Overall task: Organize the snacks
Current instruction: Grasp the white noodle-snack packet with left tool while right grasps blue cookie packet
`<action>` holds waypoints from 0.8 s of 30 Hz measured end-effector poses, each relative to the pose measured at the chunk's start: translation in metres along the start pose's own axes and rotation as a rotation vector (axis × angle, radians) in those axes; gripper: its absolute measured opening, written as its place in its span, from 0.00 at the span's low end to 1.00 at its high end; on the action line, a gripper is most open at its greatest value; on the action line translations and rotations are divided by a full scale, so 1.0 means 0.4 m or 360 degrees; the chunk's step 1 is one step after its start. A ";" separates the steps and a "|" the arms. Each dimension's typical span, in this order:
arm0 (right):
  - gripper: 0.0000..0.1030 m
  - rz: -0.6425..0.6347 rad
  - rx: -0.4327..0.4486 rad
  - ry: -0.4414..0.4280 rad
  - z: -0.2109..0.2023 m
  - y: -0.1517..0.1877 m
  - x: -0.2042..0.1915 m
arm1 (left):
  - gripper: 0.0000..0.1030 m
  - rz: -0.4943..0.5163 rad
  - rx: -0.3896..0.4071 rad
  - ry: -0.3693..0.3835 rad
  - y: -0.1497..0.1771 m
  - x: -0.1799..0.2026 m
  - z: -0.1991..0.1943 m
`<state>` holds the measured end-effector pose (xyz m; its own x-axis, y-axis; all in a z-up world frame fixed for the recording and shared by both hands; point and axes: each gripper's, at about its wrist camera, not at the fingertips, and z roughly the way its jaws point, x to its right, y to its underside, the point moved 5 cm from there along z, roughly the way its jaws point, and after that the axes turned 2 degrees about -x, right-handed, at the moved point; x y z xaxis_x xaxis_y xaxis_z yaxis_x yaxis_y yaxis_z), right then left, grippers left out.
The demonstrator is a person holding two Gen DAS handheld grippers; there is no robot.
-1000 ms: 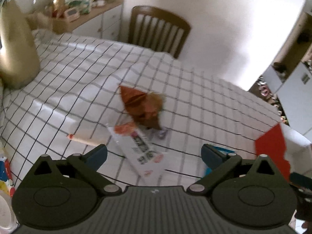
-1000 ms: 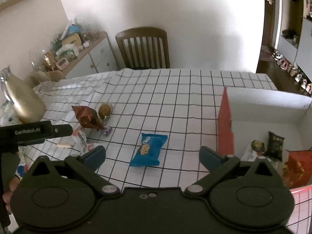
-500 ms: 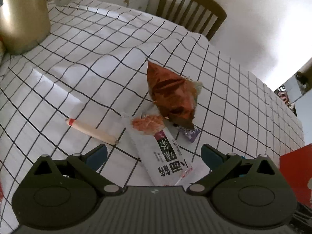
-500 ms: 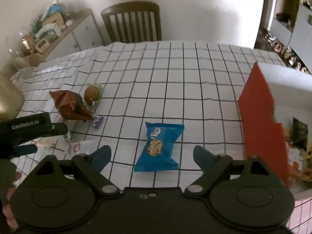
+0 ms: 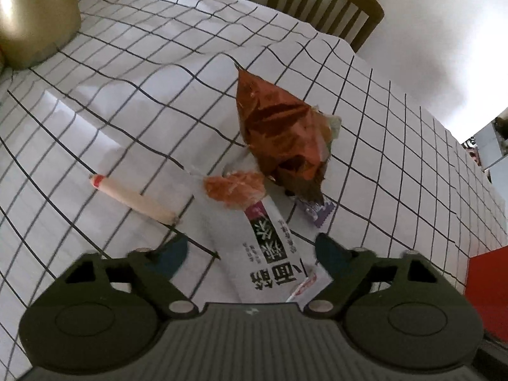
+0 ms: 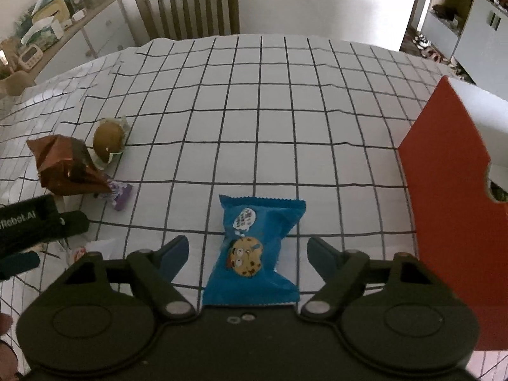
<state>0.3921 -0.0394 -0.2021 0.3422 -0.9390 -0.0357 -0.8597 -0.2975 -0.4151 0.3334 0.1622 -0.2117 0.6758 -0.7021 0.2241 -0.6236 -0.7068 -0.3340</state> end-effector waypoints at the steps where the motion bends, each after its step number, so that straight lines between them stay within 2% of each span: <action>1: 0.75 0.0000 0.0000 0.0006 0.003 0.000 -0.002 | 0.71 -0.0005 -0.0014 0.0002 0.002 0.002 0.004; 4: 0.69 0.0009 -0.0008 0.0005 0.011 -0.002 -0.004 | 0.64 -0.0024 -0.0035 0.0009 0.006 0.005 0.011; 6: 0.62 0.0011 -0.0012 0.0004 0.015 -0.002 -0.004 | 0.57 -0.0037 -0.0044 0.0006 0.007 0.003 0.013; 15: 0.39 -0.0002 -0.0013 -0.0005 0.012 0.009 0.003 | 0.45 -0.0082 -0.0040 0.0012 0.009 -0.007 0.005; 24: 0.33 0.0016 0.0005 -0.0037 -0.017 0.037 0.020 | 0.30 -0.0051 -0.0018 0.0031 0.034 -0.010 -0.025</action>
<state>0.3795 -0.0527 -0.2023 0.3426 -0.9375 -0.0610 -0.8619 -0.2878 -0.4175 0.3182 0.1545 -0.2079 0.6878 -0.6806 0.2523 -0.6061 -0.7298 -0.3162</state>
